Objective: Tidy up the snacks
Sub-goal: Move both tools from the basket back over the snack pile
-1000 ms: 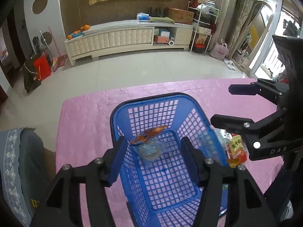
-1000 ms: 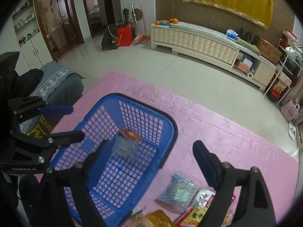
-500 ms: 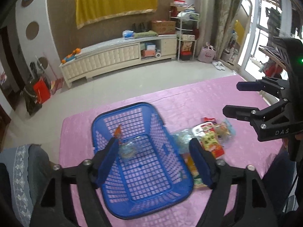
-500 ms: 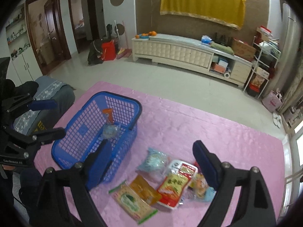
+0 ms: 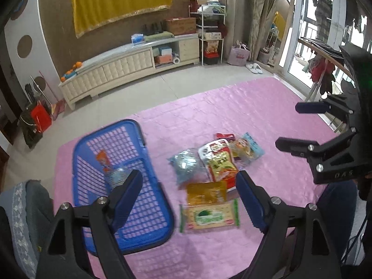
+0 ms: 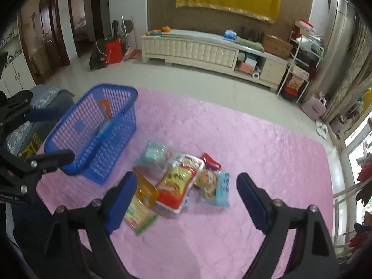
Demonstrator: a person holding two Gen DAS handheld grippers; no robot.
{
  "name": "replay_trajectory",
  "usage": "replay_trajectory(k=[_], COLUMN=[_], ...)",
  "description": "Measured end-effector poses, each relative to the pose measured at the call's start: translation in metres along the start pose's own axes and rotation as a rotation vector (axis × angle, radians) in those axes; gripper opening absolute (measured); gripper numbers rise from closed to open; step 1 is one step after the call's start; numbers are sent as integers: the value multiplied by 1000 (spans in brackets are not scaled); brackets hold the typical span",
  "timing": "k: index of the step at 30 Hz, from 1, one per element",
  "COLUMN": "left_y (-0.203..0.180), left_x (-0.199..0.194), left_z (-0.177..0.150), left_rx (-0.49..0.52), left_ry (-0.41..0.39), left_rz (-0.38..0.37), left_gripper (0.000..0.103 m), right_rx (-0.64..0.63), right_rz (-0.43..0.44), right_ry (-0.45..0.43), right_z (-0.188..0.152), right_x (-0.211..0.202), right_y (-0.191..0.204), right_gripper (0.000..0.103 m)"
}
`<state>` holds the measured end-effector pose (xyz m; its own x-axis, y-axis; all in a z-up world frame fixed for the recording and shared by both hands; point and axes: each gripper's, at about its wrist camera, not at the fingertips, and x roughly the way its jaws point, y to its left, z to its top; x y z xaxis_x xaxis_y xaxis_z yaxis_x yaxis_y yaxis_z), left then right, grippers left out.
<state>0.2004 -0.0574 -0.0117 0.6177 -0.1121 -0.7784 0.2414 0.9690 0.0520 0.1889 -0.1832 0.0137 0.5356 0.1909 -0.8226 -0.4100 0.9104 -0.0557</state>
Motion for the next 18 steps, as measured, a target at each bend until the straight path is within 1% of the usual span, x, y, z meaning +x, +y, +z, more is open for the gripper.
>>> replay_trajectory(k=[6,10,15,18], left_y=[-26,-39,-56,-62], left_x=[29,55,83,108], left_z=[10,18,18,20], left_rx=[-24,-39,-39,-34], left_ry=[47,92,138,189], left_rz=[-25,-38,-31,-28], left_gripper=[80,80,80,80], right_rx=[44,55,60,56], right_rz=[20,-15,-40,-57], right_ry=[23,42,79,89], right_z=[-18,-27,-33,-33], right_x=[9,18,39,54], right_y=[-27,-41,-63,-72], right_gripper=[90,90,90,90])
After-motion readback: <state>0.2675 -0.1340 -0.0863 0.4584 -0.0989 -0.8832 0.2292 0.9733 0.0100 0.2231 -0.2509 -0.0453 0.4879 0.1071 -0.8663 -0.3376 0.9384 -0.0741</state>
